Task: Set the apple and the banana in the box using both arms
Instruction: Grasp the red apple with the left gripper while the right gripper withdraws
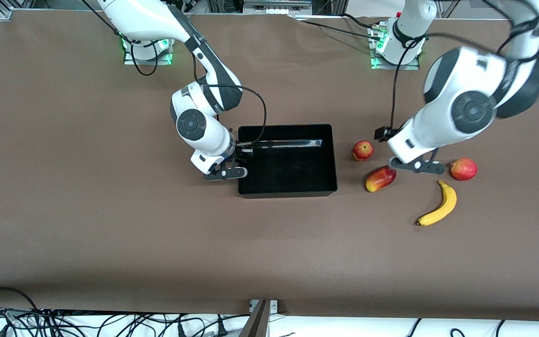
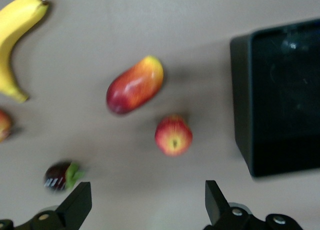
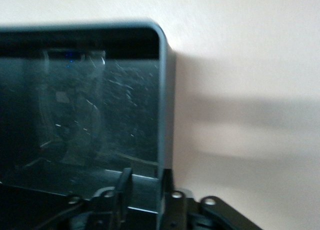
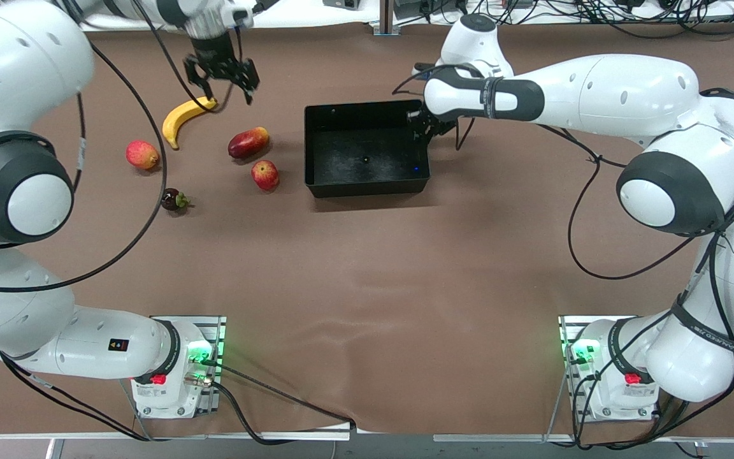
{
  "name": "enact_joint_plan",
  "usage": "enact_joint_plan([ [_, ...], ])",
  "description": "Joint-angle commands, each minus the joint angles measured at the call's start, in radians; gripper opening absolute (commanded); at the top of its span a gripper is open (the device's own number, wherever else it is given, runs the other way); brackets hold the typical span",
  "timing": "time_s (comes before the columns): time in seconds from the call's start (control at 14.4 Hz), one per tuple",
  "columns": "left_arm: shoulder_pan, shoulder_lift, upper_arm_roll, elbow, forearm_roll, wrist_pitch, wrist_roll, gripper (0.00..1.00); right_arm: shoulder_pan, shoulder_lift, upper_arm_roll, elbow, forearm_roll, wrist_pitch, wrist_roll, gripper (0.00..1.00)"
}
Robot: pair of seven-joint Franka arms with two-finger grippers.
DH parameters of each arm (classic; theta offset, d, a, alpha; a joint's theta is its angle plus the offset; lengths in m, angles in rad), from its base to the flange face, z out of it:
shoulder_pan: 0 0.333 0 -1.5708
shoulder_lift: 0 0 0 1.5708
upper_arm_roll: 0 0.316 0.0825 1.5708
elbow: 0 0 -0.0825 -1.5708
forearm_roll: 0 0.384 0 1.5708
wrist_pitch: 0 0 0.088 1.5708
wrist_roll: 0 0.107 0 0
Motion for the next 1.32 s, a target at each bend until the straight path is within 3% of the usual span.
enact_joint_plan([
  [0.0, 0.001, -0.013, -0.001, -0.173, 0.022, 0.22, -0.048, 1.0, -0.003, -0.002, -0.014, 0.112, -0.009, -0.132, -0.006, 1.0],
  [0.42, -0.068, 0.031, 0.001, -0.405, 0.032, 0.548, -0.246, 1.0, -0.012, -0.117, -0.192, 0.252, -0.027, -0.396, -0.087, 1.0],
  [0.55, -0.072, 0.062, -0.002, -0.416, 0.13, 0.598, -0.309, 1.0, -0.012, -0.144, -0.25, 0.252, -0.04, -0.404, -0.322, 1.0],
  [0.83, -0.105, 0.105, -0.001, -0.418, 0.222, 0.613, -0.433, 1.0, -0.009, -0.265, -0.34, 0.228, -0.046, -0.557, -0.261, 1.0],
  [1.11, -0.099, 0.12, -0.002, -0.418, 0.266, 0.619, -0.441, 0.97, -0.161, -0.45, -0.296, 0.133, -0.115, -0.686, -0.27, 1.0],
  [1.18, -0.099, 0.126, -0.004, -0.418, 0.266, 0.619, -0.438, 0.6, -0.217, -0.487, -0.254, 0.118, -0.141, -0.713, -0.281, 1.0],
  [1.25, -0.101, 0.129, -0.004, -0.416, 0.266, 0.618, -0.435, 0.4, -0.282, -0.533, -0.205, 0.087, -0.182, -0.729, -0.286, 1.0],
])
